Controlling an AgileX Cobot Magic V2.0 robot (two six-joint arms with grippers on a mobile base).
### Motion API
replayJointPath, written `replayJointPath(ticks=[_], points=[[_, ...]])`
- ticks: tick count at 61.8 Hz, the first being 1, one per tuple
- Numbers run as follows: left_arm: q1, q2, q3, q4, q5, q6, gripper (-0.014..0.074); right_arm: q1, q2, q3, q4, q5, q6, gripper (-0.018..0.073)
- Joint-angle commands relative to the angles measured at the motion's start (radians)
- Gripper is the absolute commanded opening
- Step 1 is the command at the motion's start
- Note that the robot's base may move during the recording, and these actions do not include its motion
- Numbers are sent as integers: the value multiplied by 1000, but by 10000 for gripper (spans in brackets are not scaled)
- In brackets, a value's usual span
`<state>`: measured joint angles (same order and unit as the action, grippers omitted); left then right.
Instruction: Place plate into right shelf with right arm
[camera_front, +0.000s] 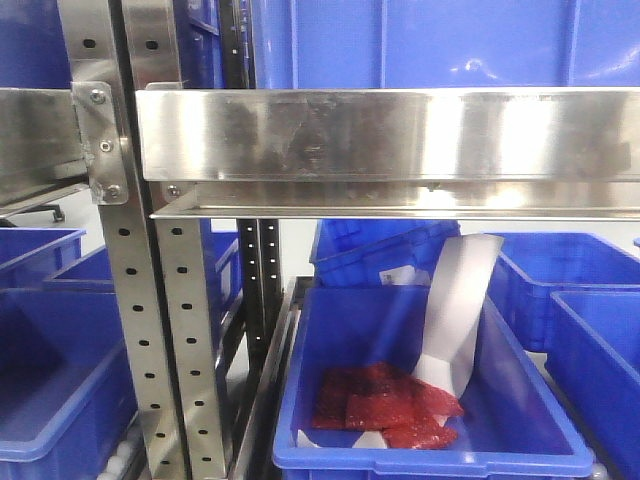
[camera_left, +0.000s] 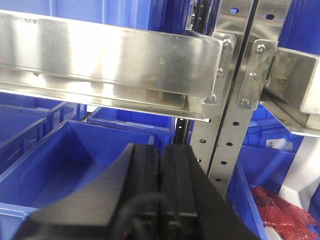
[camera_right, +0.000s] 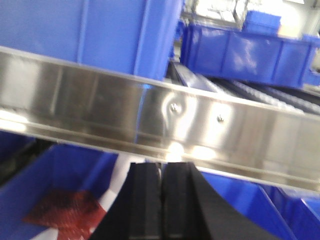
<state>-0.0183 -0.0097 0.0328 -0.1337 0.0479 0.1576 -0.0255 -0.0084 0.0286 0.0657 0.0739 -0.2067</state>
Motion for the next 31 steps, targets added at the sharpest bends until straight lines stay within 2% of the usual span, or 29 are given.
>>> replayJointPath(ticks=[1, 31], points=[[-2, -10, 10, -8, -90, -7, -128, -7, -21, -15, -12, -64, -2, 53], [-2, -10, 10, -8, -90, -7, -128, -7, -21, -15, -12, -65, -2, 53]])
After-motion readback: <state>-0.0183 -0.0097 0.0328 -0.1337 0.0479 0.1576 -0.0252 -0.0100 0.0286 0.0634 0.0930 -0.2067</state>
